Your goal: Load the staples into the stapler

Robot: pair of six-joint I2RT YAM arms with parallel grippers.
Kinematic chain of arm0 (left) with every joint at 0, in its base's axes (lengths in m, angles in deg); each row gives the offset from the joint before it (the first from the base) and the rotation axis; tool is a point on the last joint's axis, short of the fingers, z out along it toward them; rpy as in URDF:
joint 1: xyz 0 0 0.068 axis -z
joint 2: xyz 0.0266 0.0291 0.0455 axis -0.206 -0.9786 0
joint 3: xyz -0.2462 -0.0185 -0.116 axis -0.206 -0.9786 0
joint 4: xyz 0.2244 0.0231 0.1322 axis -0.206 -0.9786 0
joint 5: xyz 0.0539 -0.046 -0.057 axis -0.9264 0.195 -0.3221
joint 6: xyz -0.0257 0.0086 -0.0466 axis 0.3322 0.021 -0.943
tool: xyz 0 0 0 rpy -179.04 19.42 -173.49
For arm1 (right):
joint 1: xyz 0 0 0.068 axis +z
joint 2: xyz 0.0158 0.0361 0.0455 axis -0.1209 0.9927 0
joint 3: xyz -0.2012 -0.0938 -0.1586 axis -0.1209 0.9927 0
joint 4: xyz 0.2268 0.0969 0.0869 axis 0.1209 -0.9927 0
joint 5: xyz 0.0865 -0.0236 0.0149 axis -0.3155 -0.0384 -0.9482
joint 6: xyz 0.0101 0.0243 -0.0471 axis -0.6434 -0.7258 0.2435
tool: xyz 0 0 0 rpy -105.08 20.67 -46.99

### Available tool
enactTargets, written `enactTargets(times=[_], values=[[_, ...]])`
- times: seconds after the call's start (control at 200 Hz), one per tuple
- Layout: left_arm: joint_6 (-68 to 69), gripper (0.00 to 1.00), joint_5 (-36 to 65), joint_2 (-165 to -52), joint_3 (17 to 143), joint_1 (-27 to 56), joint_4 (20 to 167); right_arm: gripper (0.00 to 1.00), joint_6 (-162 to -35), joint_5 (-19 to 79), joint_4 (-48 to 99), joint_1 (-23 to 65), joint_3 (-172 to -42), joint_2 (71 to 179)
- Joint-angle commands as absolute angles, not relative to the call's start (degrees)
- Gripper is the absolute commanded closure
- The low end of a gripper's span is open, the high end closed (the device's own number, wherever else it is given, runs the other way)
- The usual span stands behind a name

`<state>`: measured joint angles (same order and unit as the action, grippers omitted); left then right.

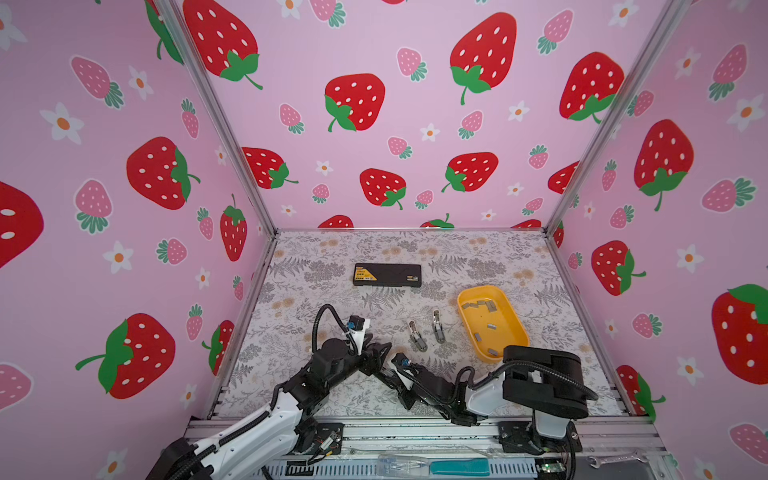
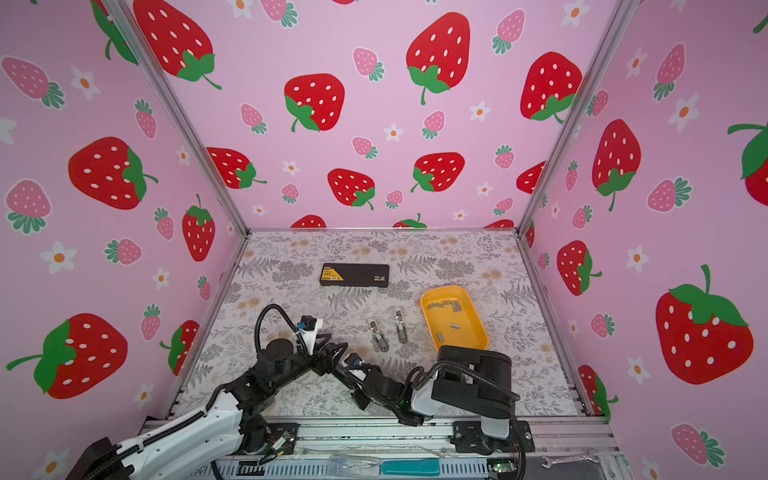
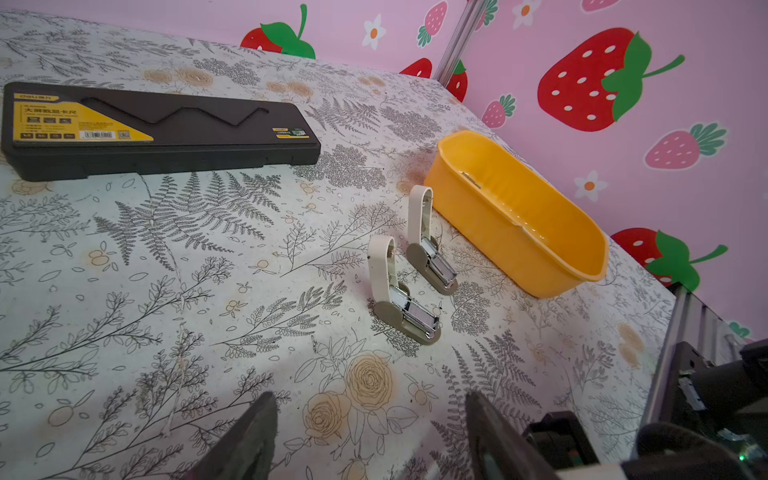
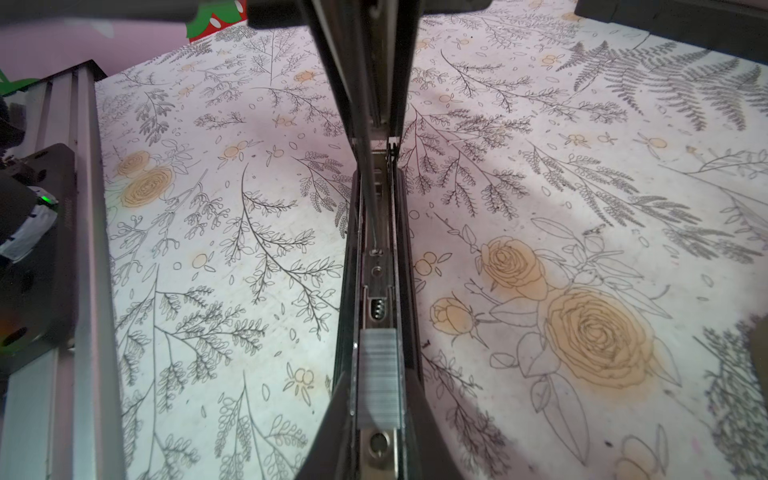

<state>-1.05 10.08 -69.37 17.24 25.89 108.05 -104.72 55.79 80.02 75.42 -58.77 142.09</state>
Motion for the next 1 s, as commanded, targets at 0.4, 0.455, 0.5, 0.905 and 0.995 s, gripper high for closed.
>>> enactTargets(times=[0.4, 0.455, 0.5, 0.905, 0.995], values=[[-1.4, 0.2, 8.6, -69.0, 16.8, 26.1, 109.3, 1.0, -102.0, 53.5, 96.3, 75.6, -54.0, 145.3], [-1.5, 0.18, 8.4, -68.8, 16.8, 26.1, 109.4, 1.0, -101.8, 53.3, 97.7, 75.7, -53.5, 145.6], [-1.7, 0.15, 8.4, -68.5, 16.8, 26.1, 109.3, 1.0, -101.7, 53.5, 98.8, 75.8, -53.2, 145.9], [-5.6, 0.01, 4.5, -63.7, 19.7, 26.4, 102.9, 1.0, -102.9, 54.4, 101.8, 75.8, -52.9, 148.4], [-7.0, 0.01, 2.5, -63.4, 20.1, 26.4, 101.7, 1.0, -103.0, 54.5, 101.8, 75.8, -53.0, 148.4]])
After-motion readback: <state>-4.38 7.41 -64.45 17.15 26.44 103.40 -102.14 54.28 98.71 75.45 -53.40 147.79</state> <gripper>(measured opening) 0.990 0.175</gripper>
